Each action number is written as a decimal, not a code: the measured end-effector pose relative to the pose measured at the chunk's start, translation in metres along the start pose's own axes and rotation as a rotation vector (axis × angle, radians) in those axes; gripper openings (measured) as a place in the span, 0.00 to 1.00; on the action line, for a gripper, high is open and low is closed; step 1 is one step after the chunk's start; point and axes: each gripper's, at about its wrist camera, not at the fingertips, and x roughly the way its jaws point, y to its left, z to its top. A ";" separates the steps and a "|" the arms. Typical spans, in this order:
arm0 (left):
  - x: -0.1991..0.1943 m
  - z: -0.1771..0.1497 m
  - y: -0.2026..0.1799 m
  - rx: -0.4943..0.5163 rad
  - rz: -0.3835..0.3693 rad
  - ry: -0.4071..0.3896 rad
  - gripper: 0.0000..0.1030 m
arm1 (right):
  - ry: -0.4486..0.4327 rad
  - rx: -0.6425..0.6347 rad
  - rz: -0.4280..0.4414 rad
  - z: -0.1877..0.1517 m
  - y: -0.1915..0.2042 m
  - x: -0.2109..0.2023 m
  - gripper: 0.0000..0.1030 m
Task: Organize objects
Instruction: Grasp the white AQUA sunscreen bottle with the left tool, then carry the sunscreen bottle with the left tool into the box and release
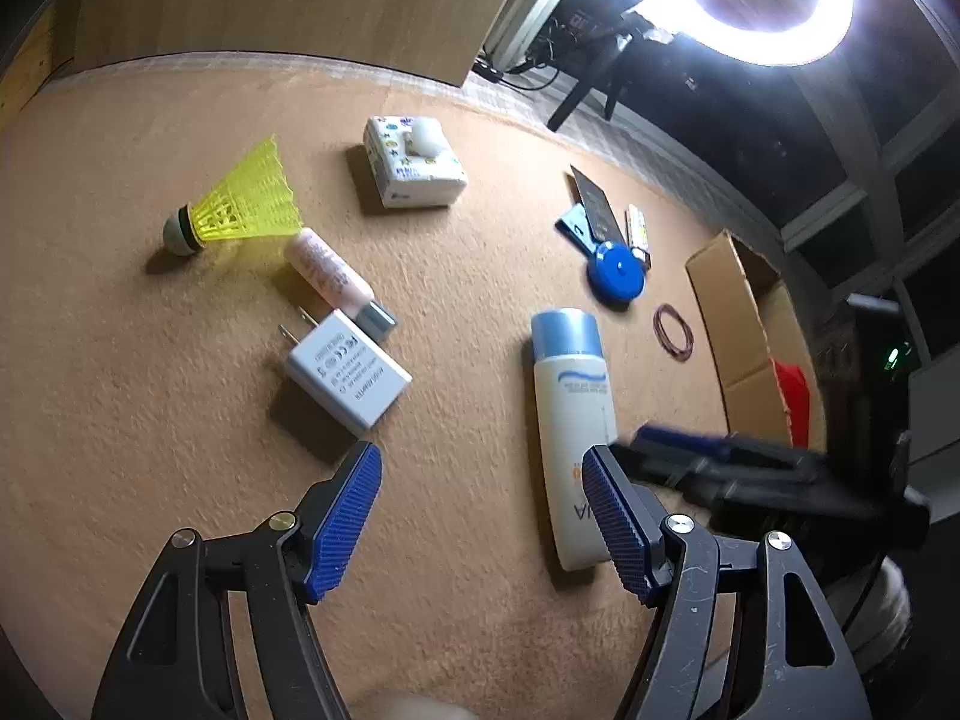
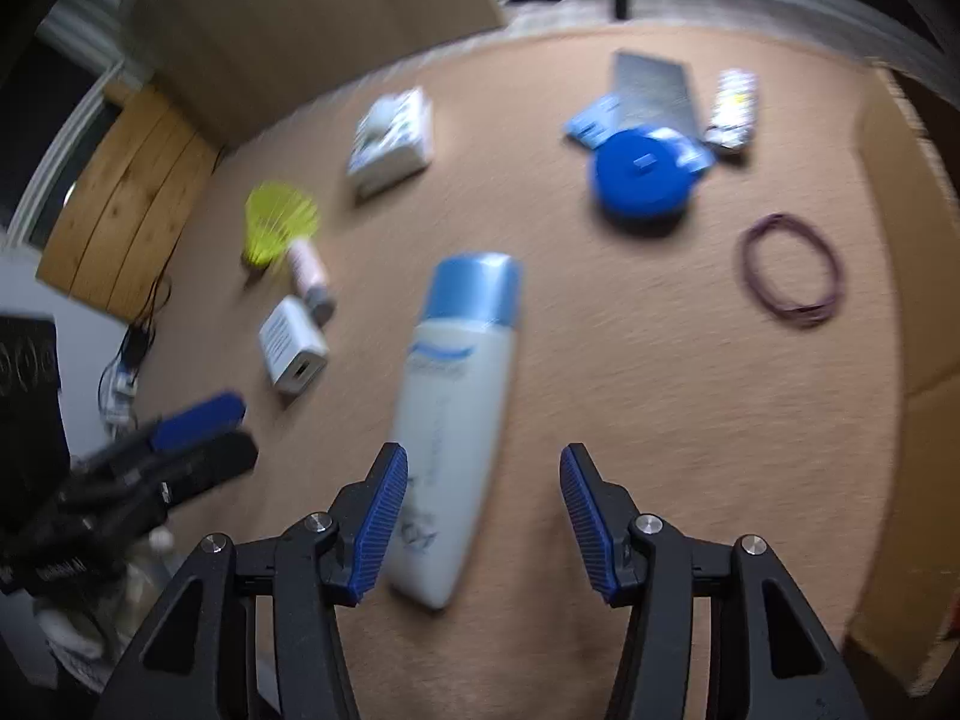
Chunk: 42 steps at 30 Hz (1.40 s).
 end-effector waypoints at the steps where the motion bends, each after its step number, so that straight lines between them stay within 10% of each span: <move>1: 0.002 -0.002 -0.001 0.001 -0.001 0.007 0.72 | -0.008 0.008 -0.002 0.001 -0.004 -0.003 0.49; 19: 0.060 -0.002 -0.051 0.132 -0.063 0.106 0.73 | 0.037 0.072 0.086 0.019 -0.010 0.013 0.50; 32: 0.074 0.001 -0.052 0.099 -0.110 0.137 0.46 | 0.098 0.037 0.108 0.020 -0.002 0.028 0.47; 42: 0.067 0.001 -0.063 0.099 -0.111 0.121 0.45 | 0.071 0.043 0.111 0.018 -0.004 0.015 0.41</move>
